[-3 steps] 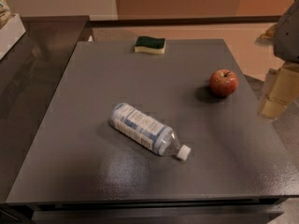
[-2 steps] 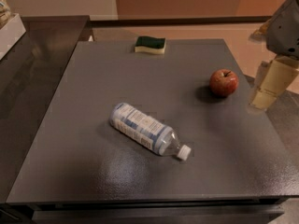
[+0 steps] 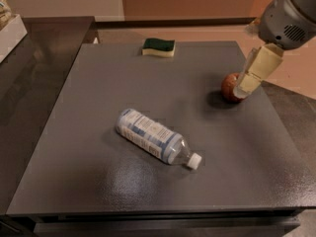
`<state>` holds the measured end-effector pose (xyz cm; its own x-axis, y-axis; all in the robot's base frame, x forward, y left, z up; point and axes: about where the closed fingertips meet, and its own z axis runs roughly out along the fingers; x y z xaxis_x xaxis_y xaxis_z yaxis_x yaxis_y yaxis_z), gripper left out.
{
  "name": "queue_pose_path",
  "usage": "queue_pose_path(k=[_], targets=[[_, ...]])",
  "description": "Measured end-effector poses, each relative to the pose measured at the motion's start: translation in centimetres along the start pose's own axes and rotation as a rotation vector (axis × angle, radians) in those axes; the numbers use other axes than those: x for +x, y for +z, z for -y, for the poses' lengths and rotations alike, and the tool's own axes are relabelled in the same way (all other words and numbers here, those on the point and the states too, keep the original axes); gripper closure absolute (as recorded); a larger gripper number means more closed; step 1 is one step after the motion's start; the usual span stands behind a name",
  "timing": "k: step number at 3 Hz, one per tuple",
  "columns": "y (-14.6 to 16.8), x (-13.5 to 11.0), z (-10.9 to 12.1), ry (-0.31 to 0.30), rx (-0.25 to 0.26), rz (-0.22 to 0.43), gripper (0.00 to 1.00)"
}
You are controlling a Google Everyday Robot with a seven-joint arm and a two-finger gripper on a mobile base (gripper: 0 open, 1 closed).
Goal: Pick sponge
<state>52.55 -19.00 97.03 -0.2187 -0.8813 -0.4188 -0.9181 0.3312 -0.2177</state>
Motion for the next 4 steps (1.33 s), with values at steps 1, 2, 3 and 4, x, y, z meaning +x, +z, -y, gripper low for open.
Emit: queue_pose_path(k=[1, 2, 3, 4], targets=[[2.3, -2.7, 2.5, 0.007, 0.017, 0.075, 0.00], [6.0, -6.9, 6.0, 0.035, 0.037, 0.162, 0.00], [8.3, -9.3, 7.9, 0.067, 0.036, 0.211, 0.00], [11.5, -12.1, 10.1, 0.130, 0.020, 0.269, 0.00]])
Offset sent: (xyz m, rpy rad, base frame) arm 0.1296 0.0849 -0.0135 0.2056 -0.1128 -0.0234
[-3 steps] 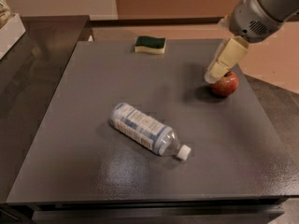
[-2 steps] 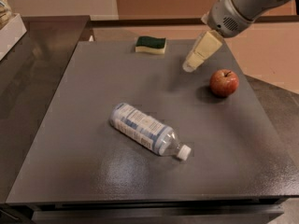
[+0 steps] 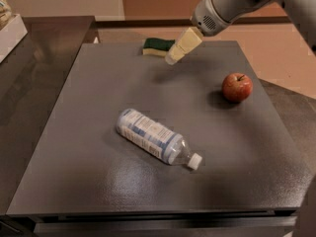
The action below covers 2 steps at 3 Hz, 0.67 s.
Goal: Pick sponge
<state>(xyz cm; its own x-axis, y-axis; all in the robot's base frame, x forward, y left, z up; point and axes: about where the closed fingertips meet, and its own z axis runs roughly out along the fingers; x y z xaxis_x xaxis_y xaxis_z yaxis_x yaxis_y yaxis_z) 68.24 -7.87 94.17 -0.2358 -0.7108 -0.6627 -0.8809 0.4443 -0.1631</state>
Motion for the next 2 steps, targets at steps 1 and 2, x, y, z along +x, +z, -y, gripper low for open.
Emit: queue_pose_path(k=[1, 2], targets=[[3.6, -1.0, 1.5, 0.076, -0.011, 0.044, 0.00], [7.1, -1.6, 2.9, 0.145, 0.003, 0.069, 0.00]])
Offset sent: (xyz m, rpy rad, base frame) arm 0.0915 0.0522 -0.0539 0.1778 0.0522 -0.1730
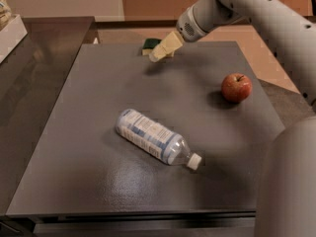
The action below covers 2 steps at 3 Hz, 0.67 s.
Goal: Pick sponge
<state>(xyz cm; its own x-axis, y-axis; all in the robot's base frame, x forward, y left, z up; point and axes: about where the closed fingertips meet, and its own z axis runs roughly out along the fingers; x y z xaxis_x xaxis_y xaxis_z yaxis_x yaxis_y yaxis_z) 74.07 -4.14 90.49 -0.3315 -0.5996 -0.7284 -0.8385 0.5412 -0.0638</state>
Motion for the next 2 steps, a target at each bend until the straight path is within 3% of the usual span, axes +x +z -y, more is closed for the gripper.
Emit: queue_pose_path(k=[2], targets=[[4.8, 0.7, 2.0, 0.081, 0.029, -0.013, 0.00]])
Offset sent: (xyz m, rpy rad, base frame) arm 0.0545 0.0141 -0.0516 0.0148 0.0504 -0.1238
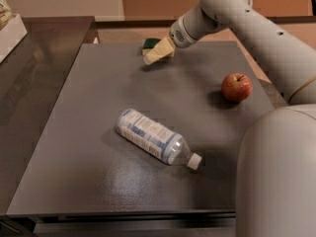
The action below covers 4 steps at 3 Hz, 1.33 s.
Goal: Pick sponge
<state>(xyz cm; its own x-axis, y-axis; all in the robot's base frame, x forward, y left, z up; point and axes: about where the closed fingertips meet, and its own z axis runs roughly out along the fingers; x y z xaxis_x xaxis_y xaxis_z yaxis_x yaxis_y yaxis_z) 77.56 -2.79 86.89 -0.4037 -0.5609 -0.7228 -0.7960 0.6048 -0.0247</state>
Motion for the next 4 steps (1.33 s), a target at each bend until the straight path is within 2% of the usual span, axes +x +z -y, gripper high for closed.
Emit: queue_pose_path(k=[1, 2, 4], targets=[[1.8, 0.5, 0.9, 0.025, 0.008, -0.017, 0.00], [2.8, 1.2, 1.7, 0.033, 0.012, -0.034, 0.12], [2.1, 1.1, 2.9, 0.036, 0.033, -0.018, 0.59]])
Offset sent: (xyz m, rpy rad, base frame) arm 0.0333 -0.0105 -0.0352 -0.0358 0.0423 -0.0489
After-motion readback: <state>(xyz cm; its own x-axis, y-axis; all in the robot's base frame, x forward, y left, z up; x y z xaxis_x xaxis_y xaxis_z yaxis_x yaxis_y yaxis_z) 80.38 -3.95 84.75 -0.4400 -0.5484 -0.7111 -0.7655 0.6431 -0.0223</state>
